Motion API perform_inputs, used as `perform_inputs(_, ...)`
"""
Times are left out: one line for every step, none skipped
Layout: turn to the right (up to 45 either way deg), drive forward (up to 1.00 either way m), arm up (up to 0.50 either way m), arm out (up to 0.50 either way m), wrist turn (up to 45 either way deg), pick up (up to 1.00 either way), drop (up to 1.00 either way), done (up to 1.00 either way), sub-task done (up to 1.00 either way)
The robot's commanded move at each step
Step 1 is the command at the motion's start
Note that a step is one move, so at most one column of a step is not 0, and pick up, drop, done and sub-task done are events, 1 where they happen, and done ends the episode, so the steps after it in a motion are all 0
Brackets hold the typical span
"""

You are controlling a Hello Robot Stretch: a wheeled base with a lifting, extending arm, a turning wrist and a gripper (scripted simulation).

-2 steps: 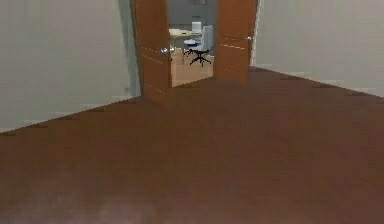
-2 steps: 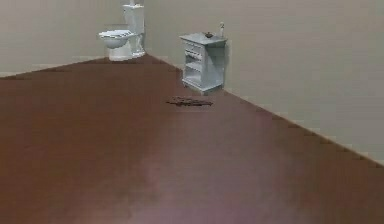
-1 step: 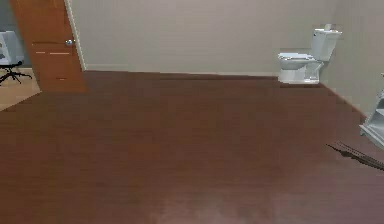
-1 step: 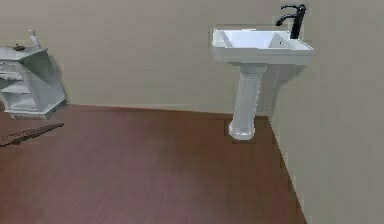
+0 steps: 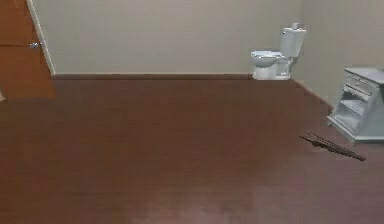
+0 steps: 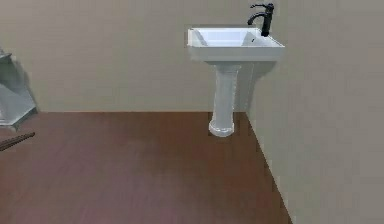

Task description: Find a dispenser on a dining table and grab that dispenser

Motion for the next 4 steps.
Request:
perform_inputs(0.0,0.15,0.0,0.0,0.0,0.0,0.0,0.0,0.0)
perform_inputs(-45.0,0.0,0.0,0.0,0.0,0.0,0.0,0.0,0.0)
perform_inputs(0.0,1.0,0.0,0.0,0.0,0.0,0.0,0.0,0.0)
perform_inputs(-3.0,0.0,0.0,0.0,0.0,0.0,0.0,0.0,0.0)
